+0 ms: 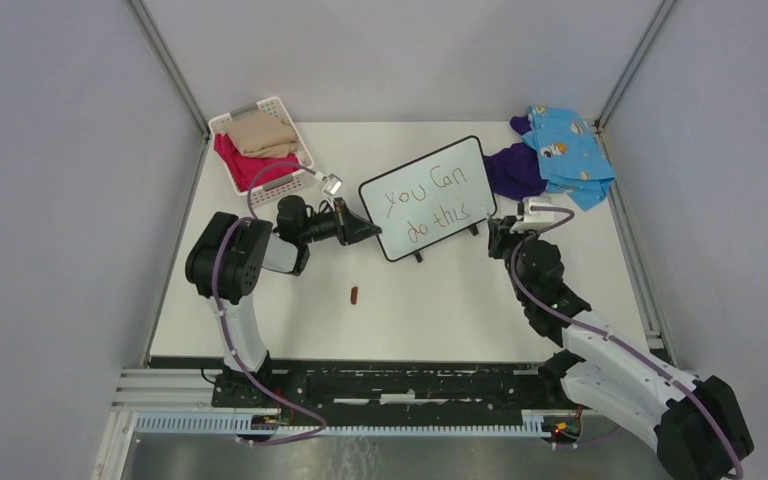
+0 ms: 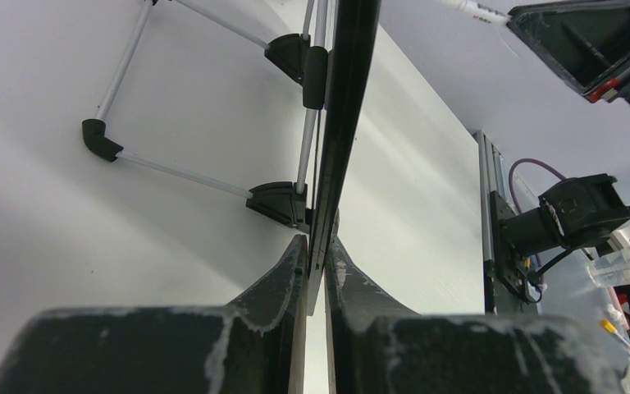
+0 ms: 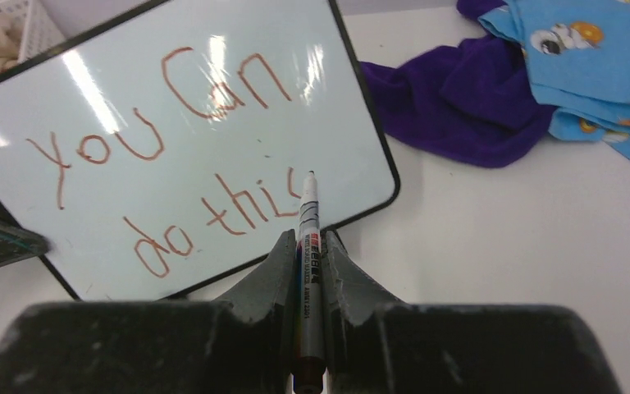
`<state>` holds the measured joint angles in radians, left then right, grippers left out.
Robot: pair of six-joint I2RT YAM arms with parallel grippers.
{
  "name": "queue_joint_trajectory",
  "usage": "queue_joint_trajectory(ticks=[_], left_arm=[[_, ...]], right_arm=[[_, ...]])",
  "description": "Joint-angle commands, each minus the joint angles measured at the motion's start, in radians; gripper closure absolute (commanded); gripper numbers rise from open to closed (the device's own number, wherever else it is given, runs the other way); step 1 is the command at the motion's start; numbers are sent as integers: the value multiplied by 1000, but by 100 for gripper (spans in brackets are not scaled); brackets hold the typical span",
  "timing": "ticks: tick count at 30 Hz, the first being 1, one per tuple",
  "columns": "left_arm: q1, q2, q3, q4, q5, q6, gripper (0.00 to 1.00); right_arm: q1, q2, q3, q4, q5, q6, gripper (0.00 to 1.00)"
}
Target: Write a sentence on the whiteboard
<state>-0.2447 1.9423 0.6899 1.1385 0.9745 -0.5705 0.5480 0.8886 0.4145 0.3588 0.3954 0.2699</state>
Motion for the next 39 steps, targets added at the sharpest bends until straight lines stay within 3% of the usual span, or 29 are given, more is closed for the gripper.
queue_joint_trajectory(ticks=[1,9,30,39], left_arm=[[-7,10,-2,-121,-36,44,88],[-13,-3,8,-158,-40,60,88],[-13,-5,17,-195,-44,78,88],[-15,-2,17,-194,-44,77,88]], right_arm=[[0,-42,-74,68,180,49,100],[1,21,-75,86,183,77,100],[-73,189,17,89,-49,180,100],[-77,210,10,98,-44,173,100]])
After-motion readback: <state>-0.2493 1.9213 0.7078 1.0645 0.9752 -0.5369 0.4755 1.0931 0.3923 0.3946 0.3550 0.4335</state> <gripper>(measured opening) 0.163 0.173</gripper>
